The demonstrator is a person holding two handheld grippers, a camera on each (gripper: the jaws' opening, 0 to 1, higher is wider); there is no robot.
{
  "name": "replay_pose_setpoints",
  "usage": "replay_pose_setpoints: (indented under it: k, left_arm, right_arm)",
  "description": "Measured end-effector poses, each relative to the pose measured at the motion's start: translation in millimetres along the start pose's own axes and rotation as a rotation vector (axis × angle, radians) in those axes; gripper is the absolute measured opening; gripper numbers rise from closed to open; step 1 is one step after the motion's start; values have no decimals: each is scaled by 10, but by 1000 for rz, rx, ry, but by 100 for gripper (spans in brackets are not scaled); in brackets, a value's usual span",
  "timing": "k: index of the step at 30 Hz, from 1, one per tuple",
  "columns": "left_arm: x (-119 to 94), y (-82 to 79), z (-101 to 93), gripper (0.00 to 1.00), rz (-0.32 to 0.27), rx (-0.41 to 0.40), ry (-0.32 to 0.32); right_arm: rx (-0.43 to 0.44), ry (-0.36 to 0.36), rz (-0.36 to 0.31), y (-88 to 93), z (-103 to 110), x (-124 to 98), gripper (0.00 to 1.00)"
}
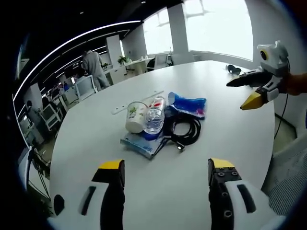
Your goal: Arrange the tabletop items into an orderly group along one side of the table until the central work area is clear of visible clutter.
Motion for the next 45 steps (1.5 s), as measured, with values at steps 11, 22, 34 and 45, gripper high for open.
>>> replay_pose_setpoints:
  k: [11,22,34,45]
  left_arm:
    - [40,-75,-2,67,-11,10,-1]
    - [102,-92,-41,65,-7,14,1]
    - [134,-257,38,65,-20,20,-4]
    - [245,-378,55,65,-26,18,11]
  right_arm:
    - [-27,-4,8,-20,-27,43,65]
    - [-31,-18,4,-73,-89,89,63]
    - [-27,-10,-15,-198,-225,125,63]
    - [-29,-17,-21,-295,-258,234,63]
Point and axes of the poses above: the point that each gripper's makers call its tool centre point, and the gripper's own axes: x roughly forward along the fingers, z roughly to its left, y roughly out of its underside, the point moved 2 cm from there along -x, roughly backward along the fingers, and after that the axes turned 12 degrees about z, right-handed, at the moved point
